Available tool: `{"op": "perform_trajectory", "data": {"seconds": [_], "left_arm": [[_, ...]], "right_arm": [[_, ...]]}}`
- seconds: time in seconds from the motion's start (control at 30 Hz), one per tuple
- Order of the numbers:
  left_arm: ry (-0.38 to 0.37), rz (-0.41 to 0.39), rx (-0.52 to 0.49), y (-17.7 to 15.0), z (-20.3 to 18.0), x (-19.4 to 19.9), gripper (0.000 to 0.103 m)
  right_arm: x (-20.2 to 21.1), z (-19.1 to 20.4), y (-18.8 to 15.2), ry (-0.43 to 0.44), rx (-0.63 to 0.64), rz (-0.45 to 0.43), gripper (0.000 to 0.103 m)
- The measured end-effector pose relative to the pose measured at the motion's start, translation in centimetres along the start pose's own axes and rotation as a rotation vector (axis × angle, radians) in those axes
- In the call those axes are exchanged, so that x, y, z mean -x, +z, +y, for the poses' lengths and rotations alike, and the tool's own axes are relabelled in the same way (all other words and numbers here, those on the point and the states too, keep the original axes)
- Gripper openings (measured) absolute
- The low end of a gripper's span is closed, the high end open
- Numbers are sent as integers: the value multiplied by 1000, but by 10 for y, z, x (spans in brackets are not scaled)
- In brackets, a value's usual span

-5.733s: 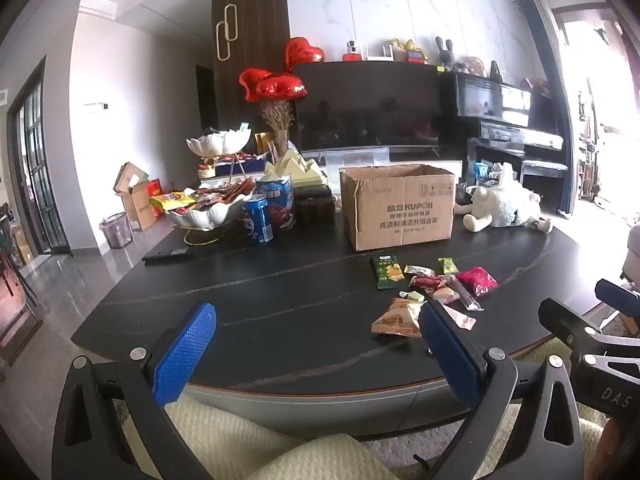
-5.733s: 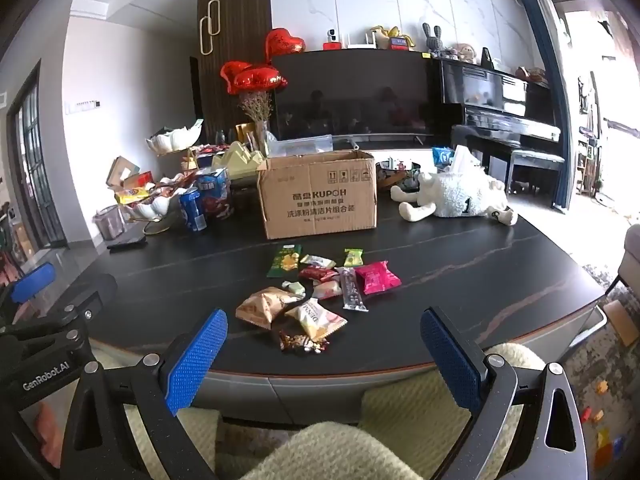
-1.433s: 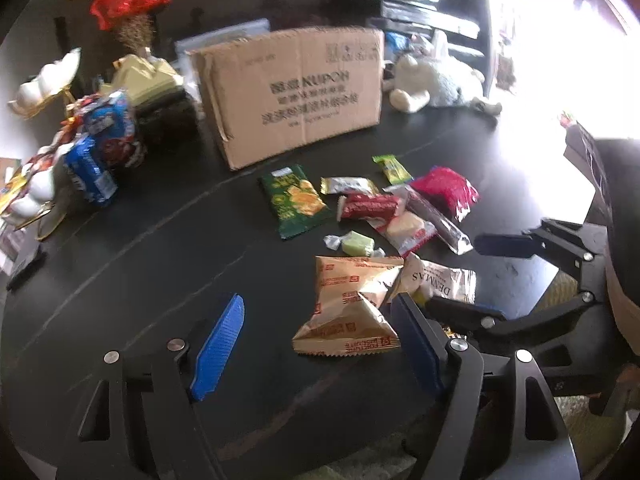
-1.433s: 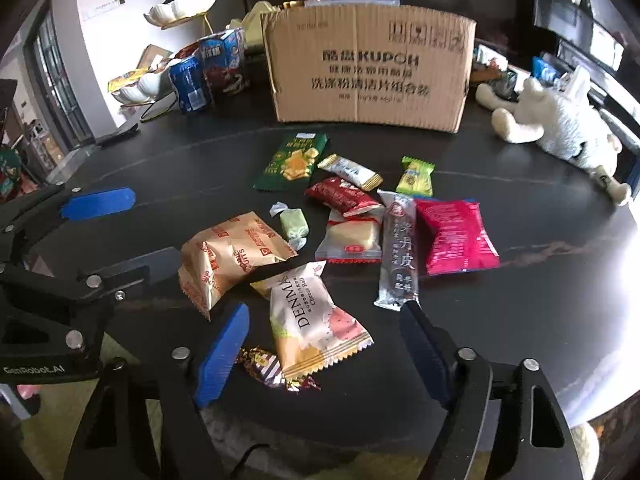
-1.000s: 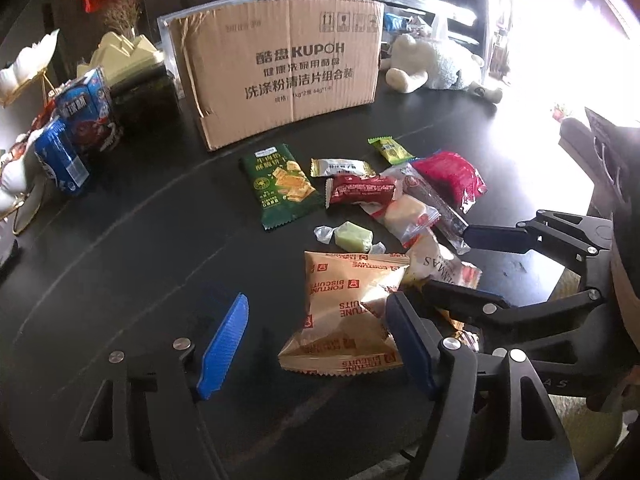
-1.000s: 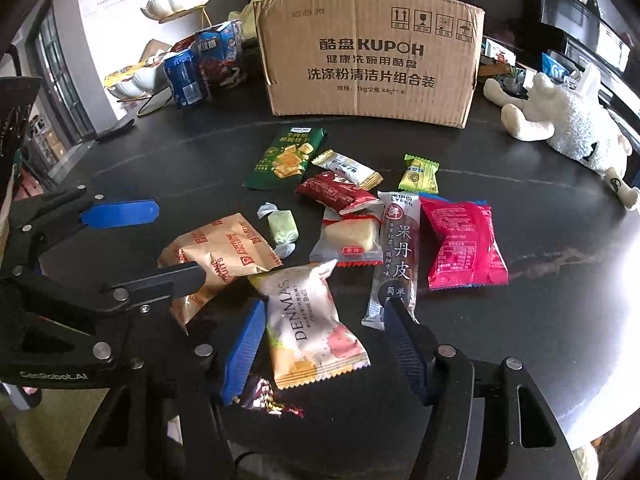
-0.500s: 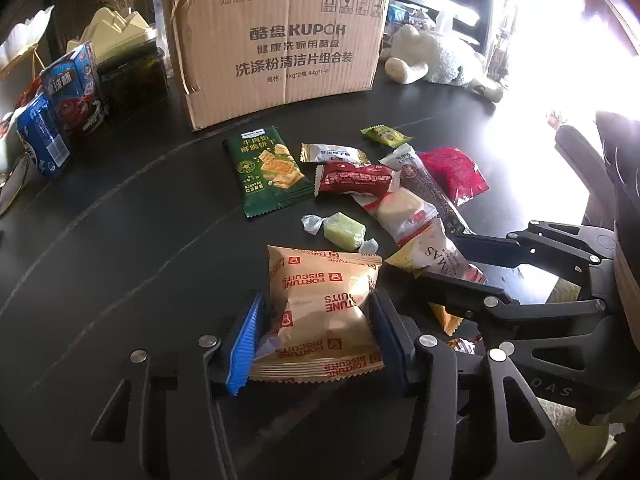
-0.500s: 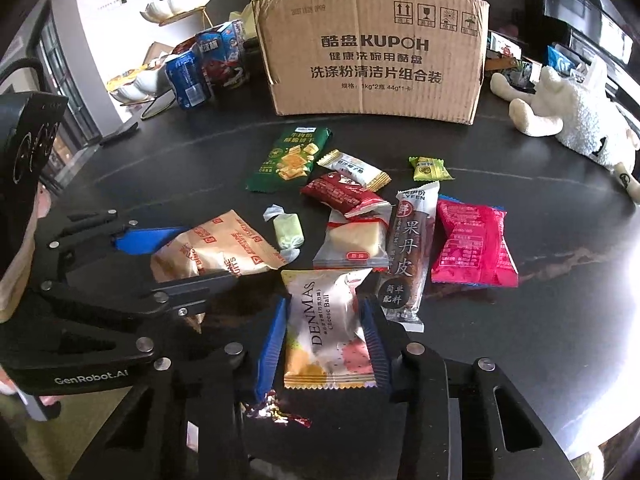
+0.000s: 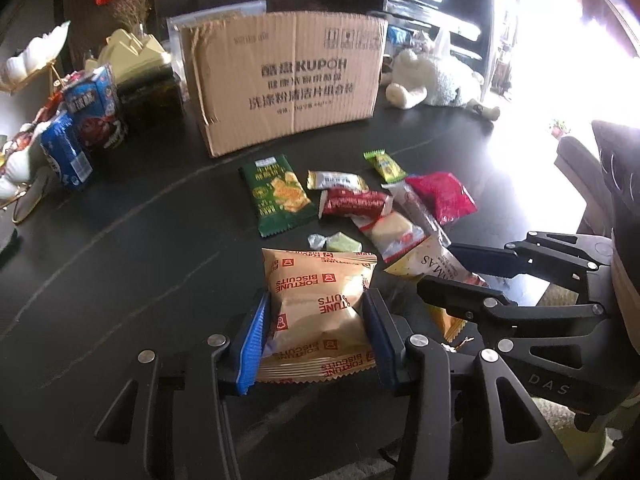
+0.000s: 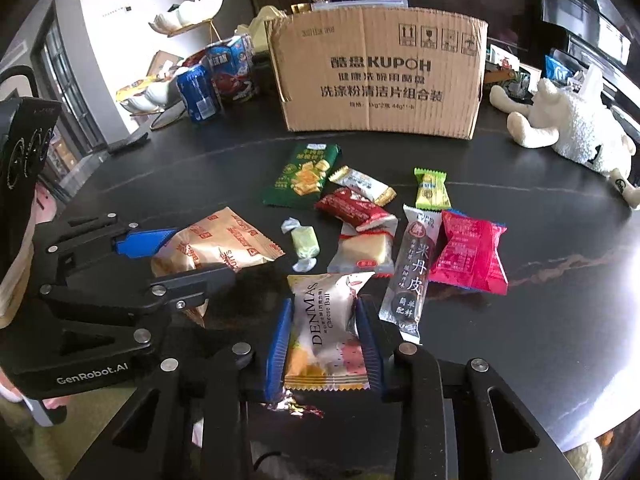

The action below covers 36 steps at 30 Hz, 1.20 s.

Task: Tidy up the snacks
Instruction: 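Lift both held bags and carry them over the open cardboard box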

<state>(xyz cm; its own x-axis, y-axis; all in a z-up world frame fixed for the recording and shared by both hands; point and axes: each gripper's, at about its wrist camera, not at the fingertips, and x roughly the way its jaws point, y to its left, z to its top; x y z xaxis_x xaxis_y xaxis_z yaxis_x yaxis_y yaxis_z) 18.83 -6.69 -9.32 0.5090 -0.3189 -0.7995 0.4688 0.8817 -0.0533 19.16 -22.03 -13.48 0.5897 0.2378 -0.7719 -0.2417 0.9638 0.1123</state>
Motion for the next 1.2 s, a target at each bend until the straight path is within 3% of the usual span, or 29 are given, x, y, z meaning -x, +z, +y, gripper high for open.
{"op": "perform_trajectory", "data": {"seconds": [0.33, 0.63, 1.2], "left_arm": [[16, -91, 12, 23, -1, 30, 46], [49, -190, 16, 64, 4, 56, 46], [104, -270, 30, 151, 26, 69, 46]], "right_arm": [[32, -3, 23, -31, -7, -109, 34], [59, -13, 63, -69, -25, -229, 34], [73, -25, 147, -70, -54, -356, 34]]}}
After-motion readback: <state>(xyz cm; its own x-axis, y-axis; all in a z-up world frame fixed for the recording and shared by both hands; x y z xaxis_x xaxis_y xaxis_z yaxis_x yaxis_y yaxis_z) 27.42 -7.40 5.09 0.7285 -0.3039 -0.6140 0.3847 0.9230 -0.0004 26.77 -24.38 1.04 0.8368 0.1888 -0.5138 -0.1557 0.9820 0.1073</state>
